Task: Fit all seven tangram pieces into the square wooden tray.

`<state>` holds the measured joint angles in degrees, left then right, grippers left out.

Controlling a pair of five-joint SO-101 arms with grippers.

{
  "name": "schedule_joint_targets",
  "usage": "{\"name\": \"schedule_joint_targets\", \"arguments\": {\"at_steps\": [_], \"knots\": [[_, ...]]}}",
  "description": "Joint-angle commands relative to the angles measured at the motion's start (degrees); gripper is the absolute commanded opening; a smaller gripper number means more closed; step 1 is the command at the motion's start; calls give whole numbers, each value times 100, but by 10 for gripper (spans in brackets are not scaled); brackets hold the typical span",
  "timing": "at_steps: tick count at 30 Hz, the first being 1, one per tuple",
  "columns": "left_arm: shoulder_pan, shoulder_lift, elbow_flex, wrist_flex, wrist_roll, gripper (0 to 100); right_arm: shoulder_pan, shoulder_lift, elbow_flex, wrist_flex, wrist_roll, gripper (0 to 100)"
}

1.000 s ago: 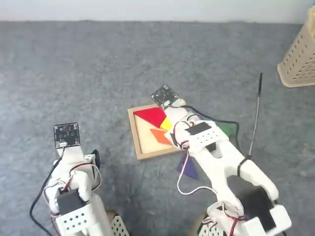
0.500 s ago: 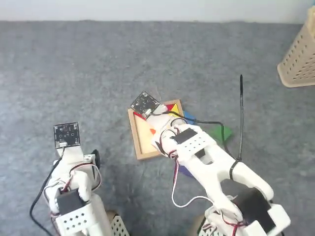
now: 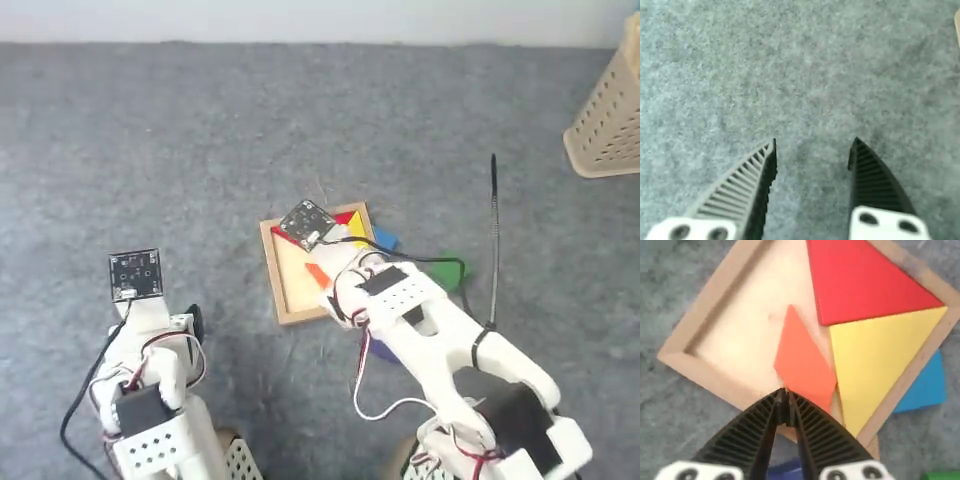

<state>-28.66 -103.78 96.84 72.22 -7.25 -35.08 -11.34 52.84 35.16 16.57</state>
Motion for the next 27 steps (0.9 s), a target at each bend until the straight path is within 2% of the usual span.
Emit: {"name": "schedule_joint_targets", "arguments": {"at_steps": [1,5,12,17,22,27], "knots": [[9,-62,-31,18,53,225,409,-268,-26,505,88,6],[9,-62,-31,18,53,225,760,-365,-53,602,88,6],[9,-62,-31,18,53,225,769,-1358,-53,593,35,6],[9,-62,-31,18,53,225,347,-2000,-53,374,35,6],[9,-62,-31,18,53,225,-198,-1578,-70,-48,35,6],[9,-62,-31,18,53,225,-207,-655,-88,-505,35,6]]}}
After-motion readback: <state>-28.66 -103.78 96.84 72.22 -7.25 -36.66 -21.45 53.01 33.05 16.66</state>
